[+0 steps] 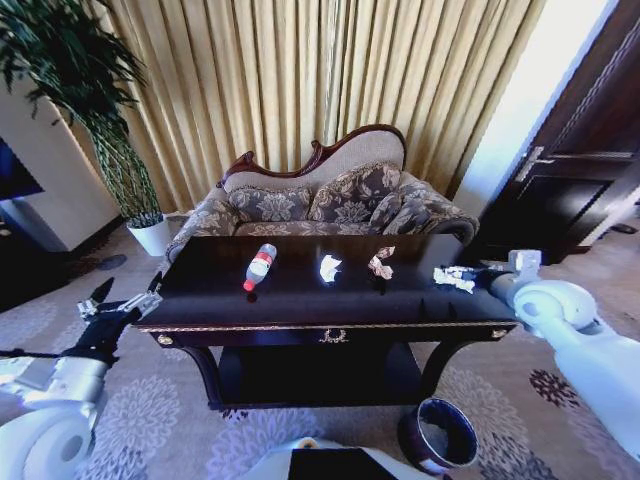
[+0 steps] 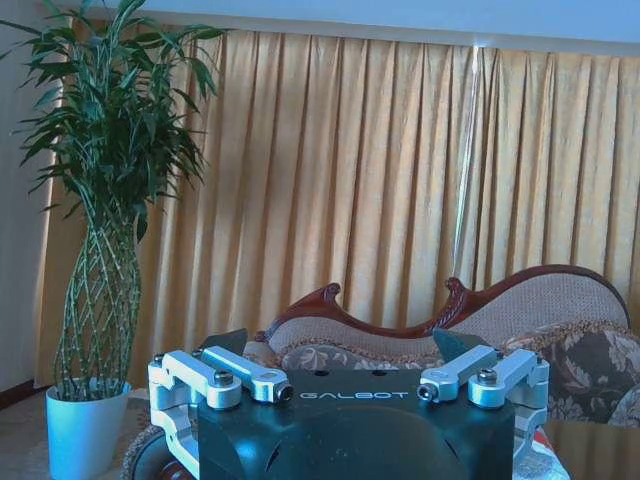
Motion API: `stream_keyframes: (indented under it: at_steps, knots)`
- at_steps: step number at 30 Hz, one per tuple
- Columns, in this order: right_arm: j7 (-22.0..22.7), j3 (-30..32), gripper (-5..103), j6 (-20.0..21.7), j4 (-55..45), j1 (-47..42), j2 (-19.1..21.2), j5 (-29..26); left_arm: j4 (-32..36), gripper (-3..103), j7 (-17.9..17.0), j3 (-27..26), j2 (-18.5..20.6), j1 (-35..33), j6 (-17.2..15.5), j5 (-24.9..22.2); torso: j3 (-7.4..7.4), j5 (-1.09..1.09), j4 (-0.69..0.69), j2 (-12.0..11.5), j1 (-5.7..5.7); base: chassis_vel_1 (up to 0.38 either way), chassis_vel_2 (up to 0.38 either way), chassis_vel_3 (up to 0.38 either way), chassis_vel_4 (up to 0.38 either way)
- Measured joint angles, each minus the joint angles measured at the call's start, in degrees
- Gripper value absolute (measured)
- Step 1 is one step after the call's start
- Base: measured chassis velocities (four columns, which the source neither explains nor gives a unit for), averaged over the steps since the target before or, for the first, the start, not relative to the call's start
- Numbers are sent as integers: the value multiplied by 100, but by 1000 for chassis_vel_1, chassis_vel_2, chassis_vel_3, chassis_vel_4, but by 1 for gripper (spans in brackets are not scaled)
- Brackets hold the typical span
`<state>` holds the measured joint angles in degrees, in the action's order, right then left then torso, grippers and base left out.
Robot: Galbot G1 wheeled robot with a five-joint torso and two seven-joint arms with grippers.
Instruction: Move to the front of the table and place the trash on the table into the trash bin.
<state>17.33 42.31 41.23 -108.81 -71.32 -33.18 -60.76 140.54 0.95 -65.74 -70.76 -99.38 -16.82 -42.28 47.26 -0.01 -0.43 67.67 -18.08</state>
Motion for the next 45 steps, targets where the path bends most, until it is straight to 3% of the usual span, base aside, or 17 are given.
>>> stream_keyframes:
  at_steps: [22, 23, 24, 27, 29, 35, 37, 45]
  knots:
    - [-183, -211, 100, -183, 676, 188, -242, 331, -128, 100, 88, 86, 68, 93, -10, -11, 0, 0, 0, 0, 0, 0, 0, 0, 0]
    - [-189, -225, 90, -185, 709, 208, -254, 337, -131, 100, 92, 88, 67, 92, -9, -11, 0, 0, 0, 0, 0, 0, 0, 0, 0]
    - [-190, -228, 90, -185, 716, 211, -256, 339, -131, 100, 92, 89, 67, 92, -10, -11, 0, 0, 0, 0, 0, 0, 0, 0, 0]
    - [-226, -280, 74, -196, 822, 252, -278, 374, -148, 100, 102, 99, 68, 108, -8, -11, 0, 1, 0, 0, 0, 0, 0, 0, 0]
    - [-238, -296, 74, -204, 846, 260, -281, 388, -151, 100, 102, 104, 69, 116, -8, -11, 0, 0, 0, 0, 0, 0, 0, 0, 0]
    - [-275, -393, 47, -340, 945, 314, -313, 538, -153, 100, 103, 113, 73, 127, -4, -12, 0, 0, 1, 0, 0, 0, 0, 0, 0]
    - [-276, -394, 47, -350, 945, 314, -321, 552, -153, 100, 103, 109, 72, 123, -2, -12, 0, 0, 1, 0, 0, 0, 0, 0, 0]
    - [-279, -374, 8, -466, 900, 249, -398, 656, -152, 100, 101, 98, 62, 107, 21, -15, 0, 1, 0, 0, 0, 0, 0, 0, 0]
